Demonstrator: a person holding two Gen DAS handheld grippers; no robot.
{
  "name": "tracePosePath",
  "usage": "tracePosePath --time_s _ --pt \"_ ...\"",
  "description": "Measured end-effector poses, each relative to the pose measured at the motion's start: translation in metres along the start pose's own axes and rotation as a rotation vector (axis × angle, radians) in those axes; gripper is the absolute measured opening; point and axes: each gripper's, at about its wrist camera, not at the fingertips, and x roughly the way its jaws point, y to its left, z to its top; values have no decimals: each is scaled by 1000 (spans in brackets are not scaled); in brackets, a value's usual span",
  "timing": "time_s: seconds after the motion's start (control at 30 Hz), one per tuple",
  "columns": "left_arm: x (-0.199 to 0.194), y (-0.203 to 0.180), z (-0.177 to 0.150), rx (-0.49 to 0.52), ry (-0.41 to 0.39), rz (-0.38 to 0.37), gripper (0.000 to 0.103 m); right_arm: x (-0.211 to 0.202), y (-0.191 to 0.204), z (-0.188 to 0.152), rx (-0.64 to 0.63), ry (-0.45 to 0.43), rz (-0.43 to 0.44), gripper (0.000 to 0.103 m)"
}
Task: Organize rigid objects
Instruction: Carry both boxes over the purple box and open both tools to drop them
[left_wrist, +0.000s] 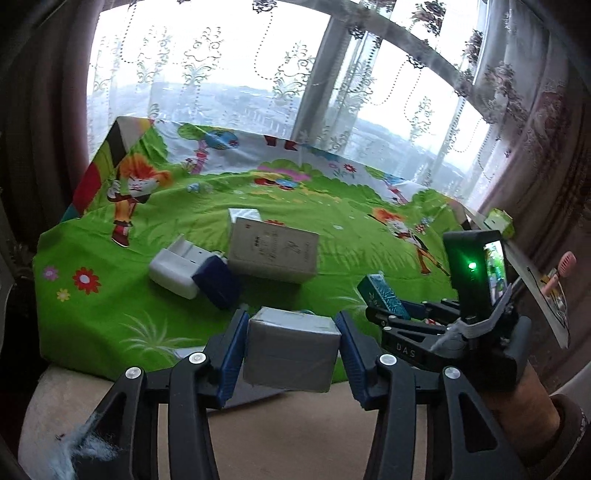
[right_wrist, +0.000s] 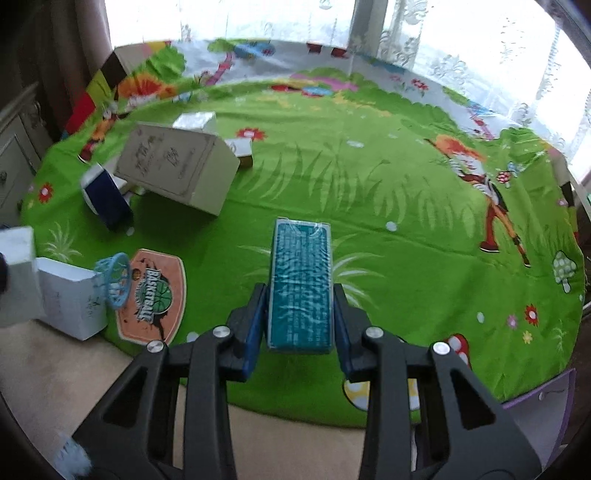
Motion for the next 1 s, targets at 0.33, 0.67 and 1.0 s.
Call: tracePosePath --time_s 0.33,0.67,1.0 --pt "-1 -32 -11 40 42 -87 49 -51 -23 -37 107 -60 58 38" --pt "5 -82 -26 107 127 -219 49 -92 -66 -85 240 -77 66 38" --pt "16 -139 -43 163 245 -379 49 -117 -132 -134 368 -60 0 38"
